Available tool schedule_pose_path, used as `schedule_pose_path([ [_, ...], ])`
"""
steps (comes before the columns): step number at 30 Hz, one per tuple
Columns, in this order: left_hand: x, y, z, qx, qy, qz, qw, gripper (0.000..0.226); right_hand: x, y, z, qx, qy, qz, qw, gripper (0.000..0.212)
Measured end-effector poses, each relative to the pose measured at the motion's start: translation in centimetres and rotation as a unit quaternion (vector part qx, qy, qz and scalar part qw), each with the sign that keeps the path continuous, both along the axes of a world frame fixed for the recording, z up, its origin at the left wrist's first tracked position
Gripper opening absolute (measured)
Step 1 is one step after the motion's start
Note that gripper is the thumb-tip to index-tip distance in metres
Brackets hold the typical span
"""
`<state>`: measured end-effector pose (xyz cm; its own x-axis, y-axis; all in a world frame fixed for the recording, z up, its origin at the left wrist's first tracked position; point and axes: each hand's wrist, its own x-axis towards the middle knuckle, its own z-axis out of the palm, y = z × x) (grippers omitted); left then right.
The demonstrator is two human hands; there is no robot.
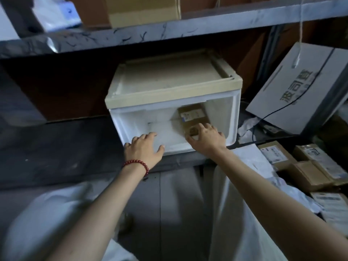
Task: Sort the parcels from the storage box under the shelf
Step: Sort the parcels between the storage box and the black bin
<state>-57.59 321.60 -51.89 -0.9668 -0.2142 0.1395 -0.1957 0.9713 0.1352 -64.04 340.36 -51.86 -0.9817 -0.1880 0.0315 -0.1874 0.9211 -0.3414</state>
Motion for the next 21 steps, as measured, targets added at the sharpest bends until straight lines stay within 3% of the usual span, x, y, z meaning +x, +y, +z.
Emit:
schedule_pose_path([
  [9,-3.6,-2.0,-4.8,-0.02,-0.049,-0.007,0.999,0.055,-4.4,-1.3,-4.0,0.039,-0.02,0.004,0.999,0.068],
  [18,-15.2,-0.7,-7.4,-0.118,-0.046,-0.102,0.987,0.05,-12.8,-1.1,-7.9,0.067,-0.008,-0.022,0.997,0.065],
  [21,-18.5,-0.6,-9.3,-0.104,-0.064,-0.095,0.988,0.051,-15.6,-0.6,-9.7,0.051,-0.015,-0.041,0.998,0.059],
])
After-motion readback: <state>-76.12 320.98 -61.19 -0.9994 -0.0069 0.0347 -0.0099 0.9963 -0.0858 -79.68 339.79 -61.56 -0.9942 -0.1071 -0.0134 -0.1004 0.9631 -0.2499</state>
